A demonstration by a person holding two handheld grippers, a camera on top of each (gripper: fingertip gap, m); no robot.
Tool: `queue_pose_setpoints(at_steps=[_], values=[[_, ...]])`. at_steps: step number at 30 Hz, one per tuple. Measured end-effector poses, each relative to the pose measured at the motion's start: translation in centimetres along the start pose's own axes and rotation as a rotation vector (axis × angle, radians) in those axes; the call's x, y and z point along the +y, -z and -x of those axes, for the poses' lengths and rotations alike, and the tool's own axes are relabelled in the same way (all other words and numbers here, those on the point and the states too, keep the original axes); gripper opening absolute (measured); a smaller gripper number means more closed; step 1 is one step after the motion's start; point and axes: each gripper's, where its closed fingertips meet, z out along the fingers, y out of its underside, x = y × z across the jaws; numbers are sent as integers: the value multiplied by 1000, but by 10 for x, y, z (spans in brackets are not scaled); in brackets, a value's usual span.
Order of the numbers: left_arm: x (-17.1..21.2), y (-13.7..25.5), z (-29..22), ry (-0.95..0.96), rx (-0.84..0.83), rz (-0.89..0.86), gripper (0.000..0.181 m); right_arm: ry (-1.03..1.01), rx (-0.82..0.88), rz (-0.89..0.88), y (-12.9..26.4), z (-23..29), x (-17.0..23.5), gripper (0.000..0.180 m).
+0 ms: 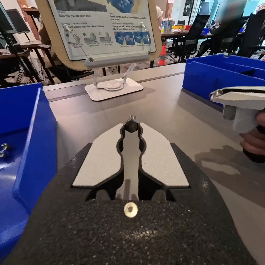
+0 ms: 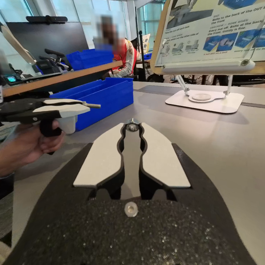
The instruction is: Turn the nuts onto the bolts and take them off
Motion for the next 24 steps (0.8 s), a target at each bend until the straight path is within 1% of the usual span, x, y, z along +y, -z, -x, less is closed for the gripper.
queue_pose_setpoints(at_steps=[4,6,7,8,9,11,13,14,15,17,19,20,21,23,24], values=[[7,-5,-3,19,36,20,16,41,12,-8,5,0,-6,17],[10,-6,-5,14,52,28,16,119,25,6,19,-1,-33,17],[10,-6,-6,8,56,27,16,184,35,52,29,-3,-50,17],[10,-6,-8,0,66,24,16,249,51,149,43,-11,-63,17],[9,-6,-9,-7,75,19,16,304,66,276,60,-22,-69,17],[9,-6,-7,-16,67,19,16,381,132,458,99,-61,-79,17],[9,-6,-9,-10,84,27,16,401,257,716,138,-125,-69,17],[9,-6,-10,1,98,26,16,369,315,865,158,-159,-57,18],[8,-6,-11,7,110,28,16,307,320,1006,176,-183,-40,17],[9,-6,-12,8,119,33,16,171,253,1185,195,-209,-7,17],[9,-6,-13,0,126,38,16,166,162,1353,213,-224,26,18],[9,-6,-12,-4,123,40,16,165,122,1421,220,-228,40,18],[9,-6,-11,-5,119,37,16,153,85,1450,221,-230,50,18],[10,-6,-10,-9,117,39,16,159,29,1453,215,-233,60,18],[10,-6,-10,-8,115,41,16,187,26,1462,213,-237,63,18]])
